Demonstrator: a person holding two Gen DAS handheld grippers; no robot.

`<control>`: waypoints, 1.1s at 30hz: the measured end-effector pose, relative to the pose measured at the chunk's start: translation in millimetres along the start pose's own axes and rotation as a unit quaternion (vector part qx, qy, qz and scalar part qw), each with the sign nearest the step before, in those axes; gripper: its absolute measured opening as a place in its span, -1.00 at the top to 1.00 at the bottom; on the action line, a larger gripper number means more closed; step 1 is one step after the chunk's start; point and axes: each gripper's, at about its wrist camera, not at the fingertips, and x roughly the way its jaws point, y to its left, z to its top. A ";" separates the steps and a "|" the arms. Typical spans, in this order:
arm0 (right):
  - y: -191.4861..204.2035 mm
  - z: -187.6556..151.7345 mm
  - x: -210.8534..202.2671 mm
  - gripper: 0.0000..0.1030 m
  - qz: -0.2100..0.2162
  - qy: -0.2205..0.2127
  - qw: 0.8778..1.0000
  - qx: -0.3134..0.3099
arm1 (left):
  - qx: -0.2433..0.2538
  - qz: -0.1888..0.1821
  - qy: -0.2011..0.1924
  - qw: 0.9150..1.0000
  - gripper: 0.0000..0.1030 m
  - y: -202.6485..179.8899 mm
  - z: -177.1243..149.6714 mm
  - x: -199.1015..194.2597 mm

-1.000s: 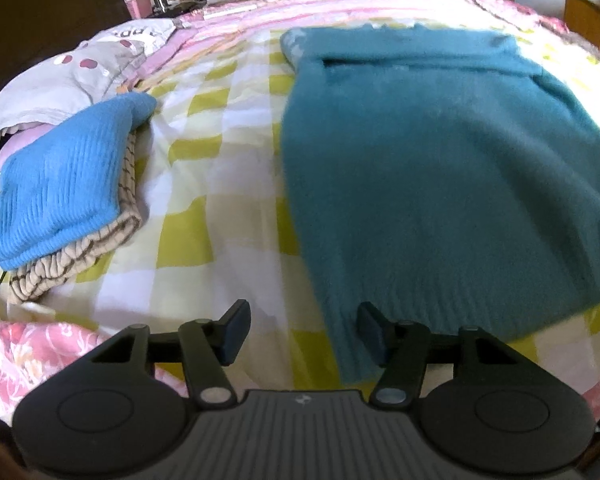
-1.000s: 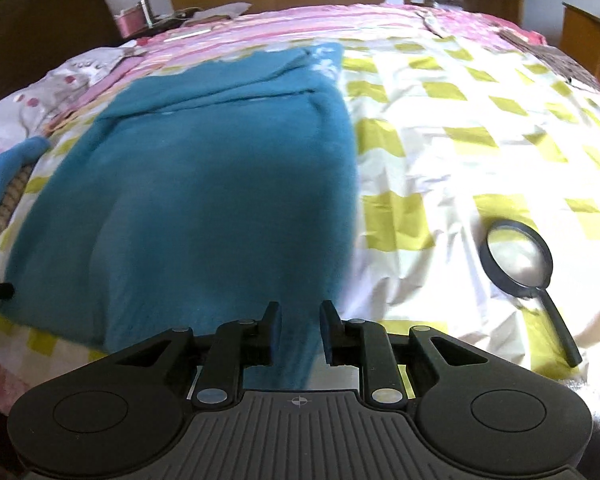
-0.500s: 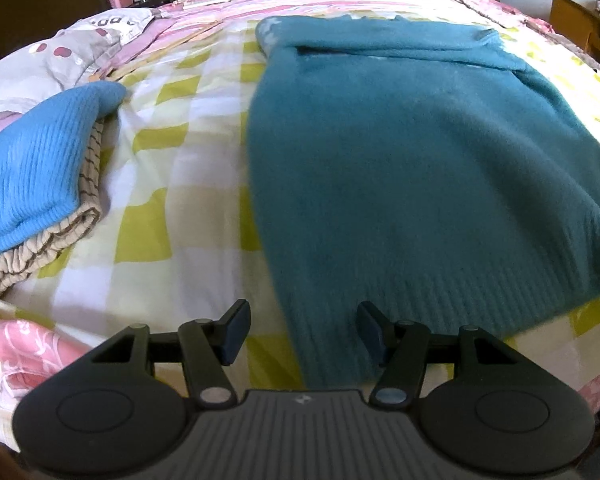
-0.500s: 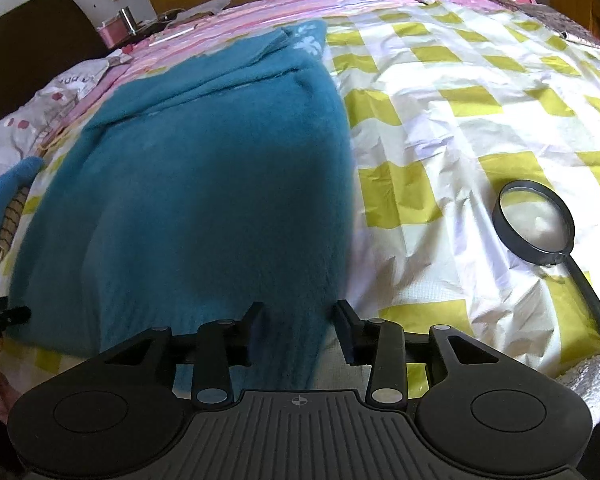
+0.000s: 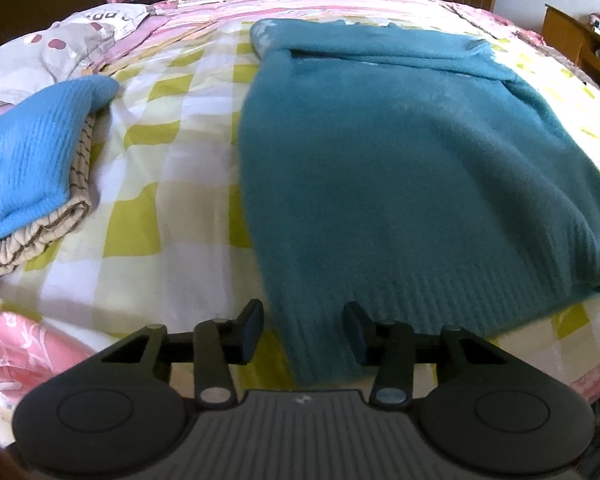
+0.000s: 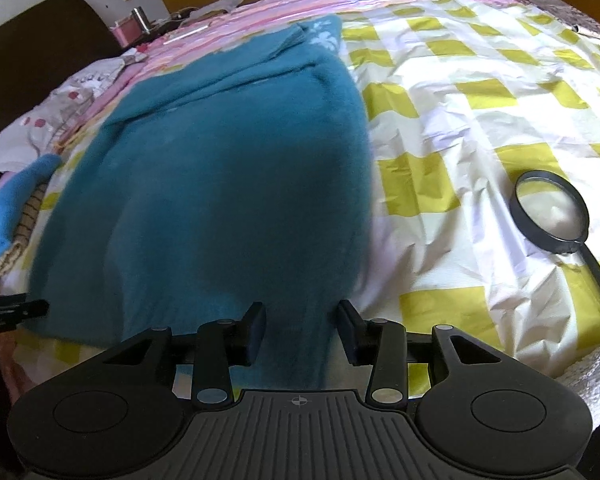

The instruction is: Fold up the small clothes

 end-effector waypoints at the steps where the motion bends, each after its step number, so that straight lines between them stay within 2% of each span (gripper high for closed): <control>1: 0.0 0.0 0.4 0.23 0.001 0.000 1.000 0.000 | 0.002 0.000 -0.001 1.000 0.10 -1.5 -0.1 -0.1; 8: -4.4 1.4 5.5 0.26 0.011 0.002 1.000 0.007 | -0.012 -0.001 0.002 1.000 0.06 0.9 1.3 2.9; 15: -3.0 0.8 12.8 0.24 0.029 -0.005 0.999 0.012 | -0.006 0.006 0.004 1.000 0.00 -1.8 1.6 4.6; 17: -1.1 0.7 12.3 0.30 0.034 -0.005 0.999 0.010 | -0.007 0.004 0.003 1.000 0.03 -1.9 1.6 3.5; 20: 0.5 0.6 11.1 0.60 0.043 0.001 0.999 0.014 | -0.009 -0.006 -0.002 1.000 0.24 -1.7 0.8 0.9; 21: 0.5 0.7 9.8 0.63 0.045 -0.002 0.999 0.018 | -0.009 -0.005 -0.006 1.000 0.32 -2.3 0.7 -0.4; 22: 0.0 1.2 8.2 0.64 0.047 -0.004 0.999 0.020 | -0.009 -0.005 -0.010 1.000 0.40 -2.5 0.8 -1.6; 24: -1.2 2.0 5.8 0.64 0.050 -0.007 0.998 0.028 | -0.015 -0.010 -0.014 1.000 0.44 -0.6 1.7 -2.4; 29: -6.1 4.5 17.2 0.58 0.057 0.010 0.998 0.035 | -0.037 -0.013 -0.008 0.999 0.44 3.8 3.0 2.8; 33: -10.8 5.2 21.5 0.57 0.076 0.007 0.996 0.048 | -0.026 -0.008 -0.004 1.000 0.42 1.1 4.9 5.6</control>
